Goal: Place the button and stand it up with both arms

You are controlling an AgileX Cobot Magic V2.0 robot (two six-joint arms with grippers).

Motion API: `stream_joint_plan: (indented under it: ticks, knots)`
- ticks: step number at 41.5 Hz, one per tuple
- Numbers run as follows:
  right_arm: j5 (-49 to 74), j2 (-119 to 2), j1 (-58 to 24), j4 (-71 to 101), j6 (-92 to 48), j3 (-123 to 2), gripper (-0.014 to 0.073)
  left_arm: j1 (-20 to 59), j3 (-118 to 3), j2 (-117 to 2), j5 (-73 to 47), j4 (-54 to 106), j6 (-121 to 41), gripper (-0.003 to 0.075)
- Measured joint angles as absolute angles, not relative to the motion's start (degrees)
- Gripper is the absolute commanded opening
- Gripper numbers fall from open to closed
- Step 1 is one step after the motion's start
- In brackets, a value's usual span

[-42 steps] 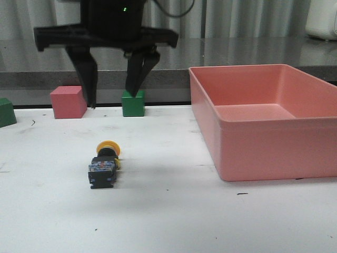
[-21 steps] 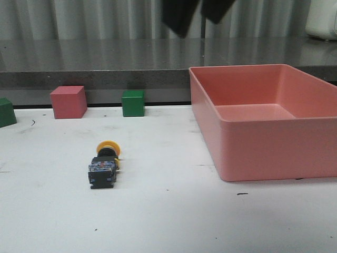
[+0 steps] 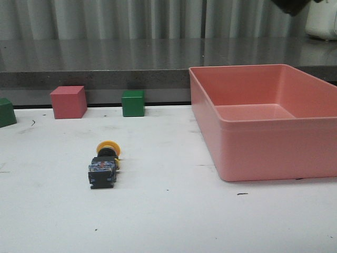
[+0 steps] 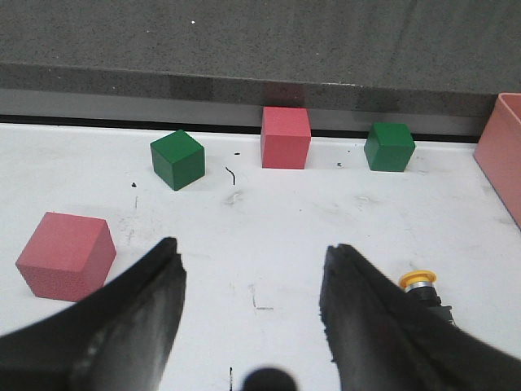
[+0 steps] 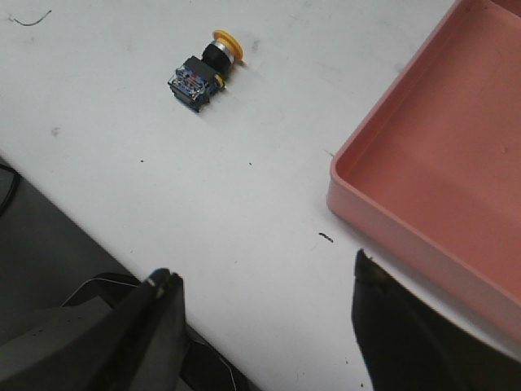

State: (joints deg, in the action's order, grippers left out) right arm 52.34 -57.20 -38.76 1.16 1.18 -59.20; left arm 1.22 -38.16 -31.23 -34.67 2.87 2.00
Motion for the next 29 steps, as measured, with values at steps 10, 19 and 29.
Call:
stream_joint_plan:
  ticks: [10,19,29]
  knots:
    - [48.7,-46.0,-38.8,1.6,1.1,-51.7,0.0468,1.2,-38.2,-31.2,-34.7,2.9,2.0,0.0366]
    - [48.3,-38.5,-38.8,1.6,1.1,-50.0,0.0468,1.2,-38.2,-31.2,-34.7,2.9,2.0,0.0366]
    - [48.3,-37.5,-38.8,1.6,1.1,-49.8,0.0468,1.2,-38.2,-31.2,-34.7,2.9,2.0,0.0366]
